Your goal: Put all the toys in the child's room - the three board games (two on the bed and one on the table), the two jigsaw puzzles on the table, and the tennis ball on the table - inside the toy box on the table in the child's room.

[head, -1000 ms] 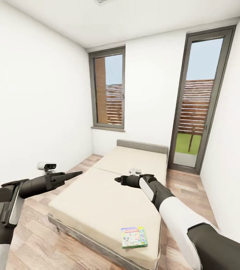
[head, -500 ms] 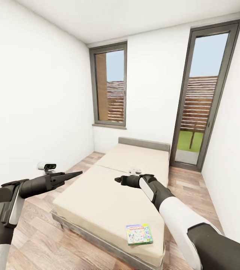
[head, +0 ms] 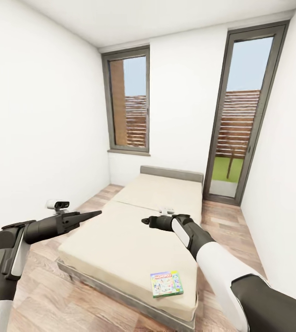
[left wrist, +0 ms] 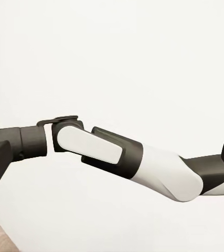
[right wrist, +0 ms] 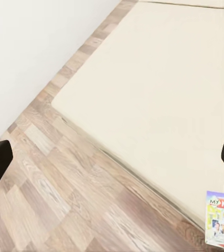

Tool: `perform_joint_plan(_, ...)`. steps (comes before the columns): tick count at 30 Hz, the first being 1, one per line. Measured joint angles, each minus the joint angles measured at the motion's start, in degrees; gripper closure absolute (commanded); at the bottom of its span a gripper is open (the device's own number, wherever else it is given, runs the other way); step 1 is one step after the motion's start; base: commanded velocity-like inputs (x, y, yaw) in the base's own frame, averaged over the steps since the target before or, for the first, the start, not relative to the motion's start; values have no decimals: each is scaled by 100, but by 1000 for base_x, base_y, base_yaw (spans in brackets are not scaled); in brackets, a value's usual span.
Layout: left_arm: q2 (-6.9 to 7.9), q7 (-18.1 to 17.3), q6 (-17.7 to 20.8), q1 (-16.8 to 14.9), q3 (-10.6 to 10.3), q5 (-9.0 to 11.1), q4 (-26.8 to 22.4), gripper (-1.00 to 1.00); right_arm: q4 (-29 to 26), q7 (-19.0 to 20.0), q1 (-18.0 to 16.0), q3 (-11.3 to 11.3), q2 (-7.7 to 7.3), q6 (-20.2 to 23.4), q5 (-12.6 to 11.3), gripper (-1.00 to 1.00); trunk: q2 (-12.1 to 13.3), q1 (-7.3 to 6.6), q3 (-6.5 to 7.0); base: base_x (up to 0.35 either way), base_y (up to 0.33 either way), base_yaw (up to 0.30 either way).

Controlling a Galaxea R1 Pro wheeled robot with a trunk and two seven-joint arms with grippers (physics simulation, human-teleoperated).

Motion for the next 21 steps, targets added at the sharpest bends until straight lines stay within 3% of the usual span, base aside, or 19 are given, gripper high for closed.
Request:
perform_joint_plan(13, -2, 0, 0, 0, 0, -3, 0, -100, 0, 1, 0, -4, 0, -6, 3, -100, 0, 0, -38, 0, 10, -253)
perform_joint_plan(21, 0, 0, 0, -1, 0, -5, -1, -100, 0, 3, 1, -9, 0, -17, 9, -100, 0, 0, -42, 0, 158, -265)
